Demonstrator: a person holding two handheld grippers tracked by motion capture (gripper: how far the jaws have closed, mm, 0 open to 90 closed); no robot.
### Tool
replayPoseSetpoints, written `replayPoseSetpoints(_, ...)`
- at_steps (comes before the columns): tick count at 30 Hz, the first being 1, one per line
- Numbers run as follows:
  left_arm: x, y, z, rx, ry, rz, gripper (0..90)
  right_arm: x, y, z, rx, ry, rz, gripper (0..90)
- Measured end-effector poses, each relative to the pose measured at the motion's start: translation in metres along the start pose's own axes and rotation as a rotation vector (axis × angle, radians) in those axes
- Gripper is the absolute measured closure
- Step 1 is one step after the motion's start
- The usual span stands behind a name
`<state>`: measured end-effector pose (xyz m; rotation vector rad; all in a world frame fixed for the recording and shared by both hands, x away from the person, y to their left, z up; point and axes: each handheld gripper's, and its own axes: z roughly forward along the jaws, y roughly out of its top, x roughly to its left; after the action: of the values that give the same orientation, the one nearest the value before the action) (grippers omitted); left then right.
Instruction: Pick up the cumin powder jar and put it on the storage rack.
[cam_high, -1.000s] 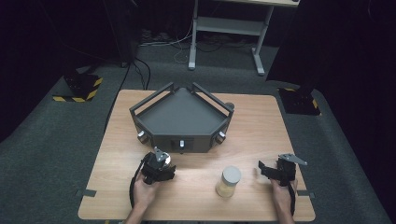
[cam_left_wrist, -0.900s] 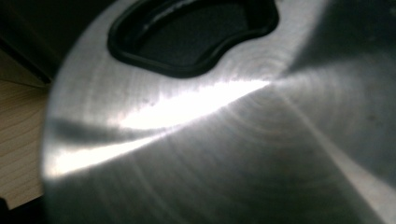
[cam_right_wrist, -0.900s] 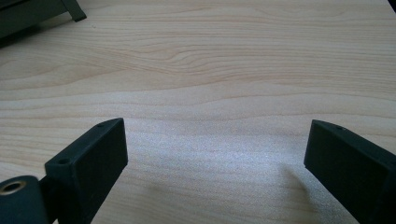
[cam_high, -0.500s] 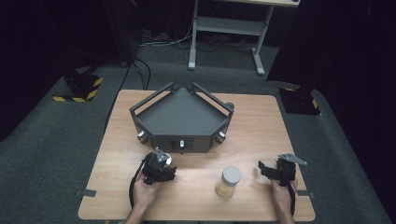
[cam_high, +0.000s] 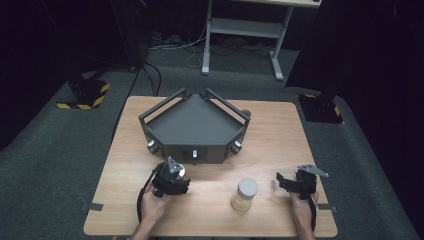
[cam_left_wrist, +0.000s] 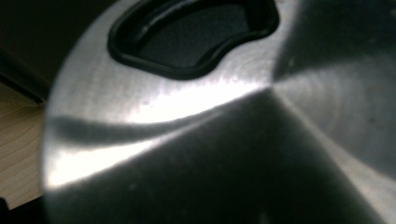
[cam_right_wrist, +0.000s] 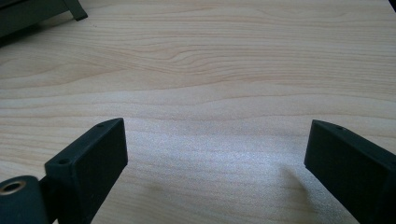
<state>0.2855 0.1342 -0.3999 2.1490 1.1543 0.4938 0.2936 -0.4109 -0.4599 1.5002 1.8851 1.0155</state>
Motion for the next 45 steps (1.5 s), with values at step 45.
replayPoseSetpoints(45,0.021,0.051,-0.058,-0.028,-0.088,0.032,31.7,-0.001,-0.001,-0.001,-0.004,0.004,0.002,5.3)
